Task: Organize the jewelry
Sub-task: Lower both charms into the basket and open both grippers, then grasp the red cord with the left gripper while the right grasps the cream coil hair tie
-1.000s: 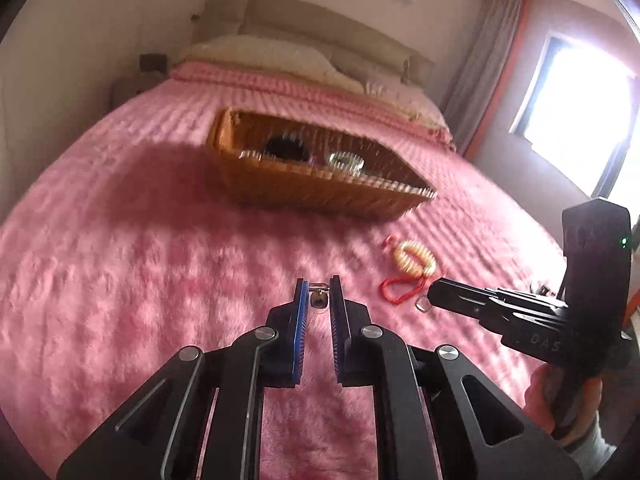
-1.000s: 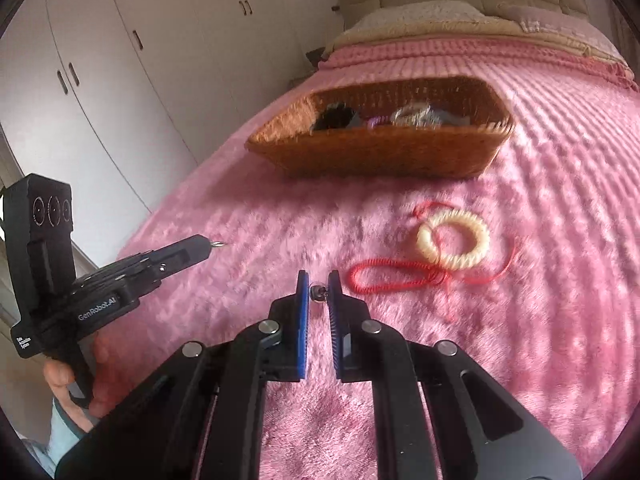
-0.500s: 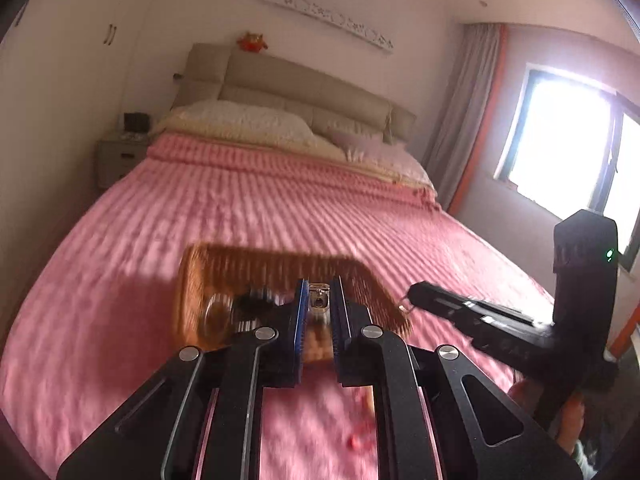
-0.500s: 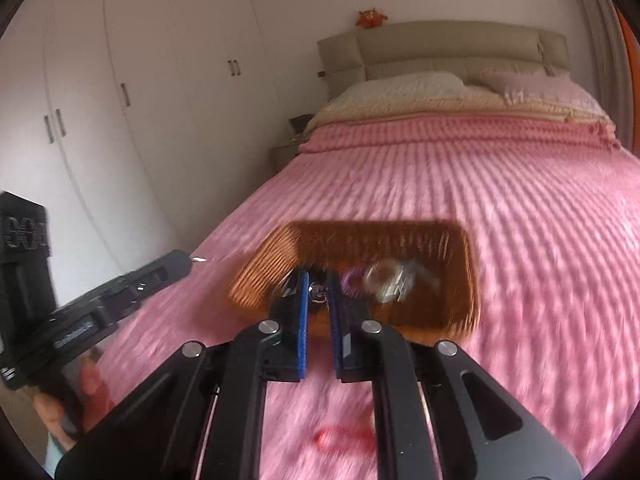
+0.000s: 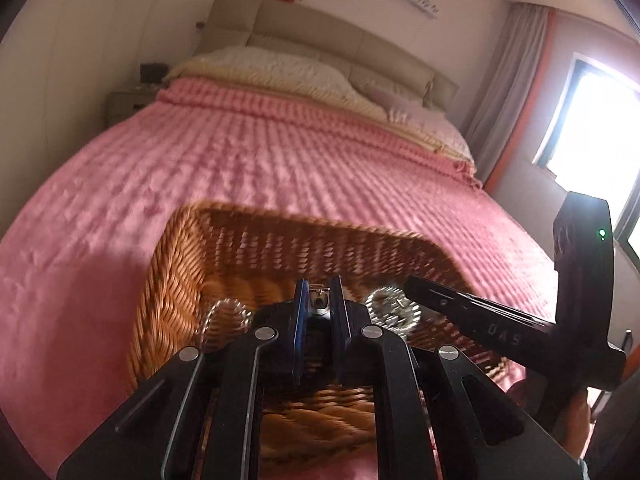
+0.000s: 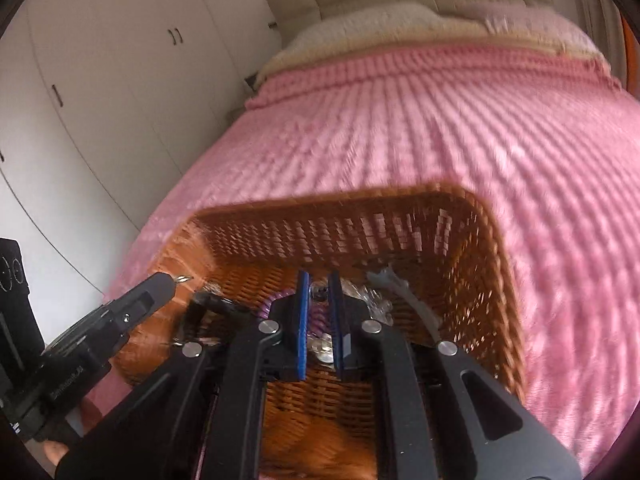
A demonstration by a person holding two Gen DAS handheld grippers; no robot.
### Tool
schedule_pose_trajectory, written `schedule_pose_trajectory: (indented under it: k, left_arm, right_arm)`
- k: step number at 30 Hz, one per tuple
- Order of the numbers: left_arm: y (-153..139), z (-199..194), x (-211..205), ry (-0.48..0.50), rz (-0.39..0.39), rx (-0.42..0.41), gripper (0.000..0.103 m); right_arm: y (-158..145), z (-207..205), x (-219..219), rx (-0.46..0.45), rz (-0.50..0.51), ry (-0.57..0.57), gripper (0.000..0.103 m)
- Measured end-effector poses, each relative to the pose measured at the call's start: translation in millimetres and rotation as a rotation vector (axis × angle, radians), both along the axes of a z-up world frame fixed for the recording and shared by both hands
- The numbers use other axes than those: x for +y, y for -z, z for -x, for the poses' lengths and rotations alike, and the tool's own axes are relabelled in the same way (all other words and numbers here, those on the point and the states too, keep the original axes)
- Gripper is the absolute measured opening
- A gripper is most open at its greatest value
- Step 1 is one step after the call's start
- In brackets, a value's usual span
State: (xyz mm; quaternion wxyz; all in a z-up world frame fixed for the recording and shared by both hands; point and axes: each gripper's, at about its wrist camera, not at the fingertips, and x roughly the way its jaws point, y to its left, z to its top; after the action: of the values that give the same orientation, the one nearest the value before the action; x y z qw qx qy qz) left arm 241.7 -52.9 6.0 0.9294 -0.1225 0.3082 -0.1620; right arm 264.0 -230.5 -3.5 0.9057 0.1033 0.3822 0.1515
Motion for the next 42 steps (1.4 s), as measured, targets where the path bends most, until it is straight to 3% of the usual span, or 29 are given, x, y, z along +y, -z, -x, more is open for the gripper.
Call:
schedule_pose_trajectory:
  k: [5,10,14,20,23,26,30,36,38,41,42]
  left_arm:
    - [6.7,0.1,4.0,-0.006,0.004,0.014,0.010]
    - [1.8,5.7,10.1,-0.026,0.025,-0.009,0.032]
    - [-5.1,14.0,13.7,-0.038,0.037,-0.036,0.033]
    - [-23.3,56.2,16.5,-0.036,0.068,-0.094,0.033]
    - [-28.4,87.8,11.4,0.024,0.091,-0.105,0.048]
    - [-19.4,118.3,-3.9,0.100,0.065,-0.079,0.049]
    - [1.3,145.8,-21.7,0.132,0.006,-0.042,0.049]
    - [35.1,165.2,-24.9,0.133,0.053,0.054,0.049]
    - [40.9,160.8,-31.1,0.187,0.049,0.085,0.049]
    - [50.9,155.3,-48.6,0.232,-0.009,0.127,0.048]
    - [53.1,154.3,-54.4,0.241,-0.037,0.131,0.041]
  right_arm:
    - [6.2,-0.1,-2.1,0.019,-0.030,0.002,0.008]
    - [-1.4,5.8,-2.1,-0.017,-0.033,-0.011,0.010]
    - [-3.9,10.8,-5.2,-0.037,-0.039,-0.002,0.010]
    - [-23.6,41.9,-15.8,-0.101,-0.023,0.020,0.010]
    - [-32.6,68.8,-23.6,-0.122,-0.033,0.016,0.010]
    - [-31.0,99.3,-30.5,-0.112,-0.004,0.017,0.012]
    - [-14.4,137.5,-41.0,-0.064,0.037,-0.001,0.032]
    - [20.2,158.9,-55.3,0.004,0.059,0.006,0.032]
    - [30.0,156.9,-56.1,0.017,0.075,0.005,0.032]
    - [41.9,151.5,-58.8,0.047,0.063,0.001,0.031]
    - [42.8,151.8,-58.3,0.048,0.065,0.002,0.031]
